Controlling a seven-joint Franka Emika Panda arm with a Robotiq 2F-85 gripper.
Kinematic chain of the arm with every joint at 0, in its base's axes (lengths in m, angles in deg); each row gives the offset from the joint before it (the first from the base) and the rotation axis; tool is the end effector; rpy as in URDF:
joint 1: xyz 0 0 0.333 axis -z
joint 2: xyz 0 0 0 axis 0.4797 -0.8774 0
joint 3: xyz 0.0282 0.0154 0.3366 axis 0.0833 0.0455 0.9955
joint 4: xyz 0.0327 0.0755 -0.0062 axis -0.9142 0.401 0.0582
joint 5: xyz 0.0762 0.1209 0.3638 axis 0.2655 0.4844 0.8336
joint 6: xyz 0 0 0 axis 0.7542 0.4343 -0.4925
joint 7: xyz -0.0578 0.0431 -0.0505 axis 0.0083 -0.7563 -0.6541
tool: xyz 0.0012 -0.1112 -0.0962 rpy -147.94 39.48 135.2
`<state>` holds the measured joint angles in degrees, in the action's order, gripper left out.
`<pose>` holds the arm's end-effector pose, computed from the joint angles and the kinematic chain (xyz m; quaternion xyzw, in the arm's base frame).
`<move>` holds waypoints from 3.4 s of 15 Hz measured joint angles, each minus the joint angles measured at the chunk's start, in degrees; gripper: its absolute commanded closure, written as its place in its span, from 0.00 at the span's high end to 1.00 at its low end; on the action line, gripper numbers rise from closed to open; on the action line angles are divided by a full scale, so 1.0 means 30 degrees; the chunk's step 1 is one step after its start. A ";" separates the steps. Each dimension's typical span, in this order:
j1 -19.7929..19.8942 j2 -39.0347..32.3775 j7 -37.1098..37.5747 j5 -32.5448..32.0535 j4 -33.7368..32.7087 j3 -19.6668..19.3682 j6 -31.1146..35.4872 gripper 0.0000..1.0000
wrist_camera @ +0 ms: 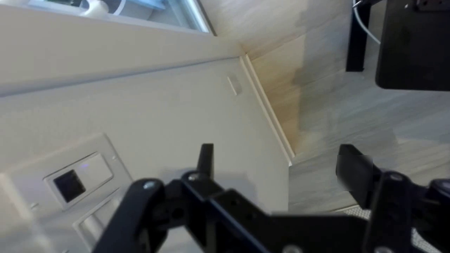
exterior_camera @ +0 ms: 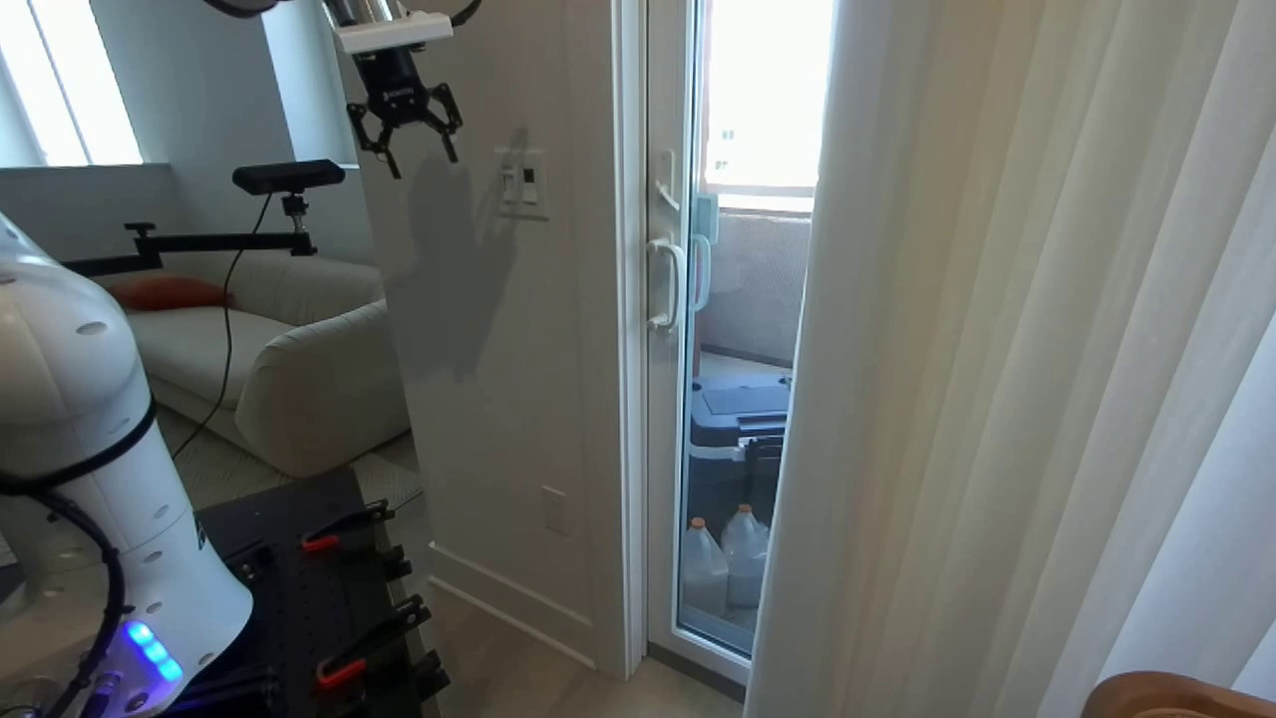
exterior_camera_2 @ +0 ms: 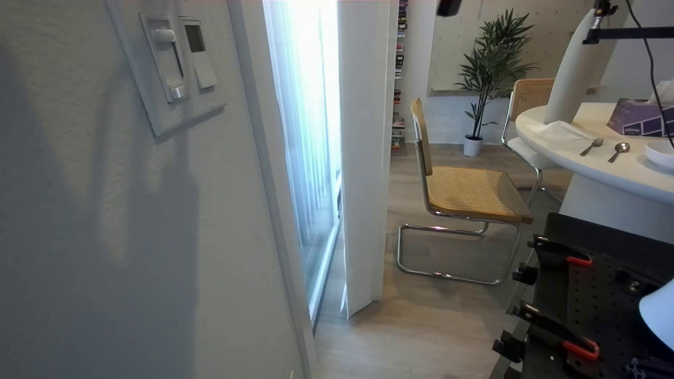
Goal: Turn the switch off
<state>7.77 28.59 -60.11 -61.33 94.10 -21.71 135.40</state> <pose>0.3564 0.2767 0.5566 0.7032 0.7000 0.0724 0.1016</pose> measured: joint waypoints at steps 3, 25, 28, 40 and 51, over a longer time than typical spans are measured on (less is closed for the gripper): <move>-0.0015 -0.0014 0.0453 0.0002 0.0469 -0.0073 0.2475 0.33; 0.0426 -0.2998 0.1723 -0.5895 0.0569 0.0324 1.0204 0.00; 0.0502 -0.3521 0.1817 -0.6321 0.0318 0.0345 1.0778 0.00; 0.0532 -0.5099 0.3338 -0.8422 -0.0883 0.0606 1.1042 0.00; 0.0532 -0.5098 0.3339 -0.8515 -0.0882 0.0621 1.1031 0.00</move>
<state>9.37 13.29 -50.10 -86.87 91.45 -19.85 168.49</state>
